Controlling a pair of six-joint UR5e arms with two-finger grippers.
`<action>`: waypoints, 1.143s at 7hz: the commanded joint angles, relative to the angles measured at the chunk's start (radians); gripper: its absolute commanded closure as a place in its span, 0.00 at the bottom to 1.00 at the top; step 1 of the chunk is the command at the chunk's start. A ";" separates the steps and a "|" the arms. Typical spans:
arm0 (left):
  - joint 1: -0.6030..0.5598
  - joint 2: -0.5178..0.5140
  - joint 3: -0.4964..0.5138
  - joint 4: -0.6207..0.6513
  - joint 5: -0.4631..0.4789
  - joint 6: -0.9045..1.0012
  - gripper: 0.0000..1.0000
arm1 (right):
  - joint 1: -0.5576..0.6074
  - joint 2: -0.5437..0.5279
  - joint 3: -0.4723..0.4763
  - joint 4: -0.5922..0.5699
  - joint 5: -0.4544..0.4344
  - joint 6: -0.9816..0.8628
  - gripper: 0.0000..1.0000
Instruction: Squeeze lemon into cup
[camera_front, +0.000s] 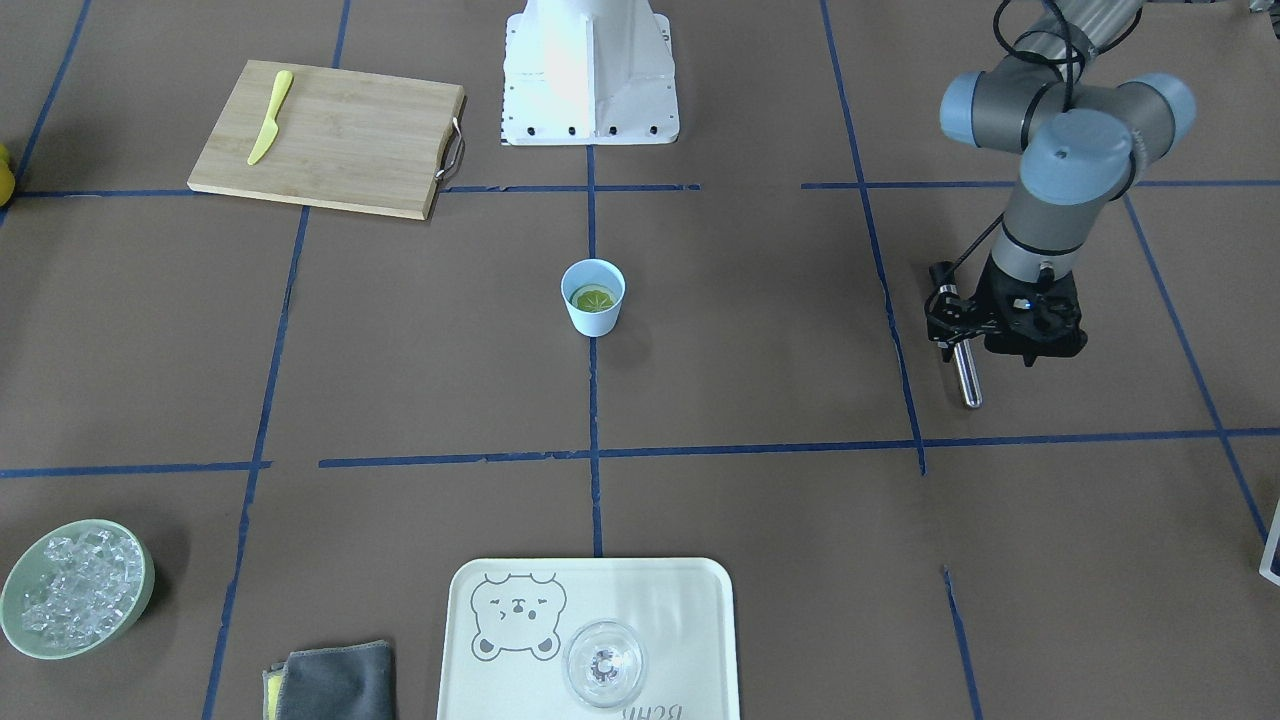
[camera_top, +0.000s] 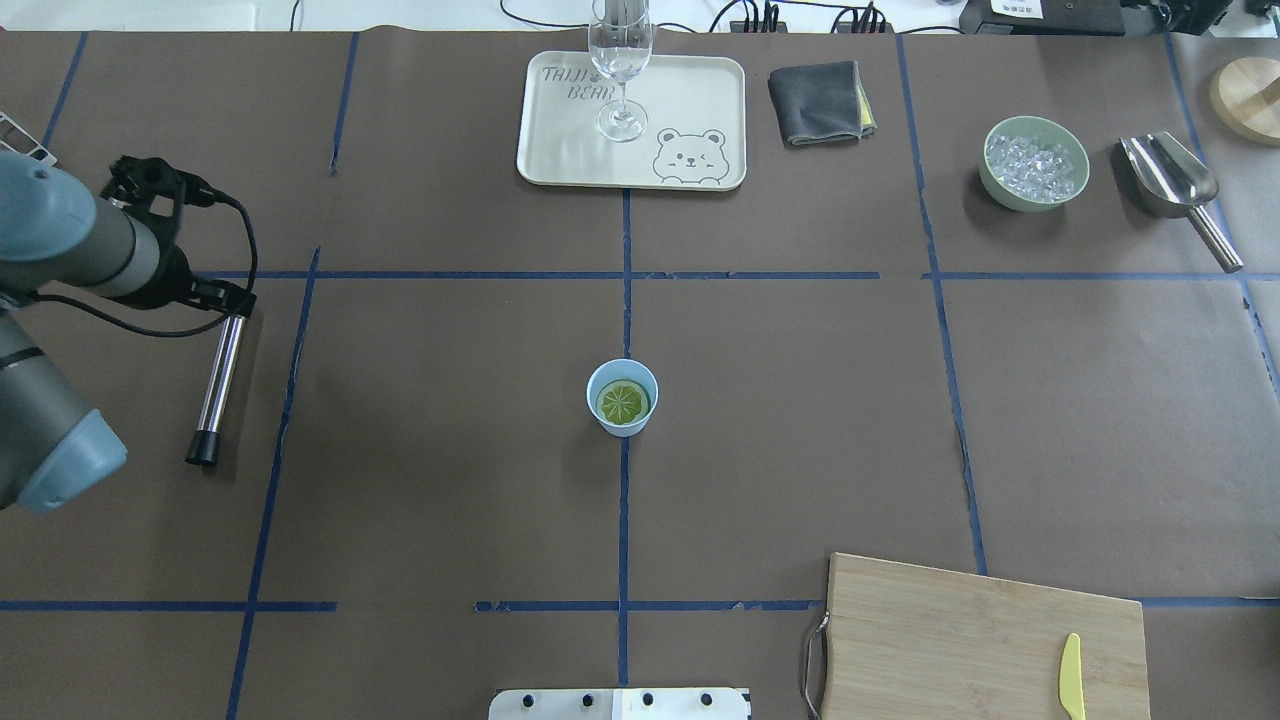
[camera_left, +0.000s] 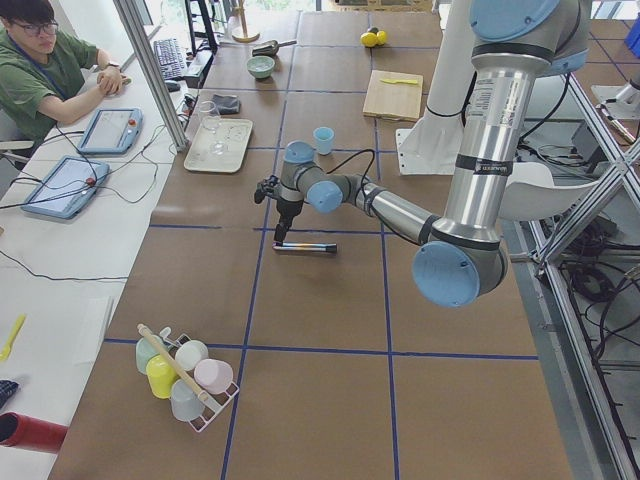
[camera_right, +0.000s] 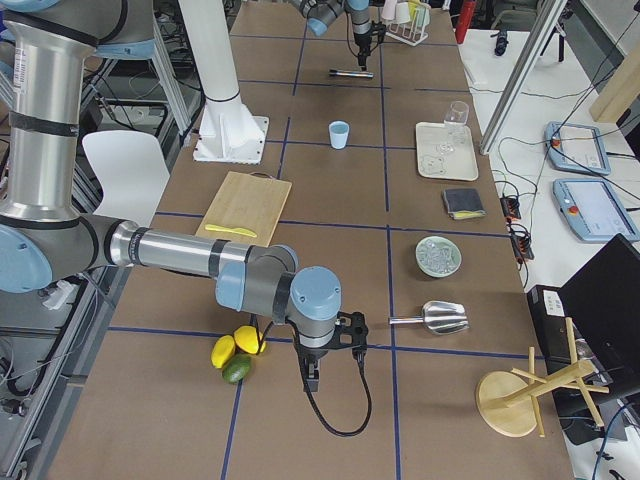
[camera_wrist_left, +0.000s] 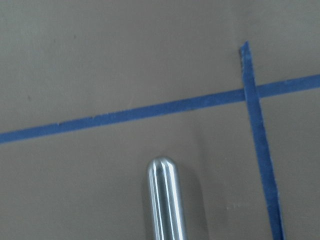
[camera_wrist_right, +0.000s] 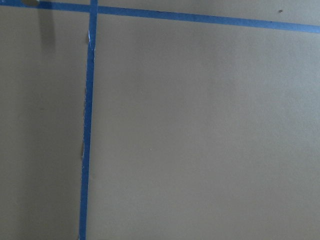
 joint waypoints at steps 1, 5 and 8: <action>-0.208 0.008 -0.035 0.047 -0.088 0.275 0.00 | 0.000 0.003 -0.007 -0.002 0.003 0.004 0.00; -0.654 0.095 0.020 0.249 -0.349 0.629 0.00 | -0.017 0.013 -0.003 -0.006 0.012 0.013 0.00; -0.670 0.221 0.038 0.233 -0.354 0.631 0.00 | -0.047 0.045 -0.002 -0.012 0.012 0.018 0.00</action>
